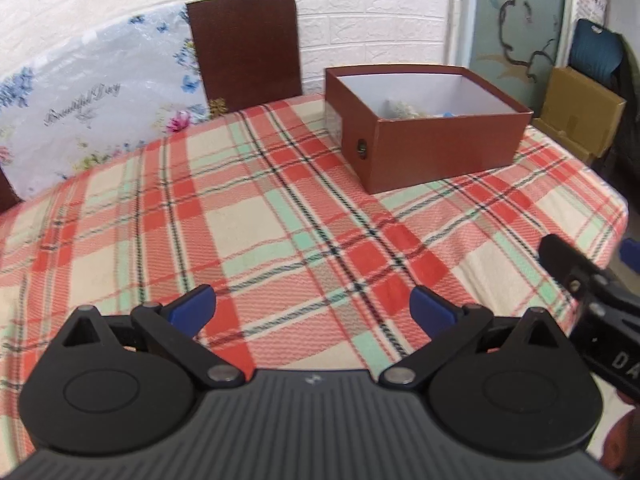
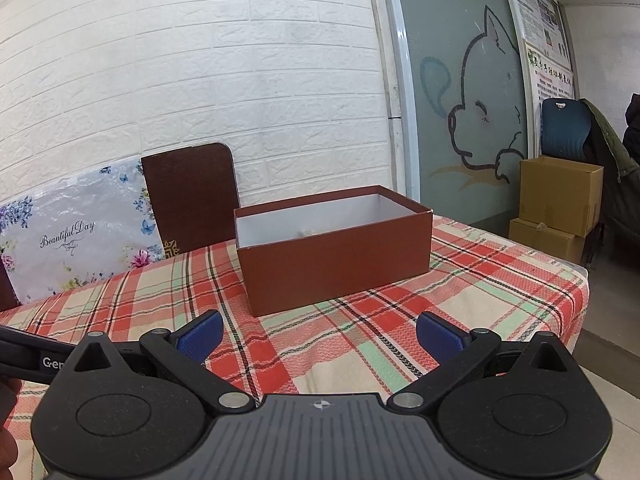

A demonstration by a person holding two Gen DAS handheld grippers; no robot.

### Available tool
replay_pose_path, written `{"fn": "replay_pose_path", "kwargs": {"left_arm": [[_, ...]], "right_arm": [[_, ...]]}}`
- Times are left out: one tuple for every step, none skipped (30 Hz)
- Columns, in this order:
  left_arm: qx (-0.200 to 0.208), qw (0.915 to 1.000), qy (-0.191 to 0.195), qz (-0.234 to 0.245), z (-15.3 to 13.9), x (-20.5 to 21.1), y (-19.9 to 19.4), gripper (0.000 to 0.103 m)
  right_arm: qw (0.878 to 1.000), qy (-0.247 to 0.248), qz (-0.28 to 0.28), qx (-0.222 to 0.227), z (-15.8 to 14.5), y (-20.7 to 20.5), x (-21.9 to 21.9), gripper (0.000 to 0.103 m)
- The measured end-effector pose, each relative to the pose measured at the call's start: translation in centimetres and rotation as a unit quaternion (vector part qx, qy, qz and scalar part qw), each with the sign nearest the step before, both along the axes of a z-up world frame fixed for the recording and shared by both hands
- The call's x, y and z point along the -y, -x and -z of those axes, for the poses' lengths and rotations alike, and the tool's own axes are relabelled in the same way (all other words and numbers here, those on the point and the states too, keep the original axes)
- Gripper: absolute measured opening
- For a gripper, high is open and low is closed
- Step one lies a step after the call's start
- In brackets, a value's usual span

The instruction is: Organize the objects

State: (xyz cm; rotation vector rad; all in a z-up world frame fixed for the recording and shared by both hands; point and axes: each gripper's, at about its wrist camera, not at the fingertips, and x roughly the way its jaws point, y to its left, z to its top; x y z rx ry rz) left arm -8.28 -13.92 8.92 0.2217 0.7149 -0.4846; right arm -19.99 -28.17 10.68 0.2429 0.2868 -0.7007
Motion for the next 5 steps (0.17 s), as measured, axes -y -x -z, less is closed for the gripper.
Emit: {"fn": "replay_pose_path", "kwargs": {"left_arm": [[-0.003,1.0,0.003,0.0,0.04,-0.06,-0.02,0.103],[-0.002,1.0,0.003,-0.002,0.1,-0.04,-0.02,0.103],[-0.001,1.0,0.001,-0.004,0.14,-0.05,-0.06,0.103],[-0.001,1.0,0.0,-0.006,0.17,-0.01,-0.11,0.103],[0.001,1.0,-0.001,-0.007,0.16,-0.03,-0.11,0.103]], "right_arm": [[1.0,0.002,0.0,0.0,0.03,-0.02,-0.05,0.102],[1.0,0.002,0.001,0.0,0.08,0.01,-0.04,0.102],[1.0,0.0,0.001,-0.001,0.14,-0.01,-0.02,0.102],[1.0,-0.002,0.0,-0.002,0.2,-0.05,0.02,0.102],[1.0,-0.002,-0.001,-0.002,0.25,-0.09,0.04,0.102]]}}
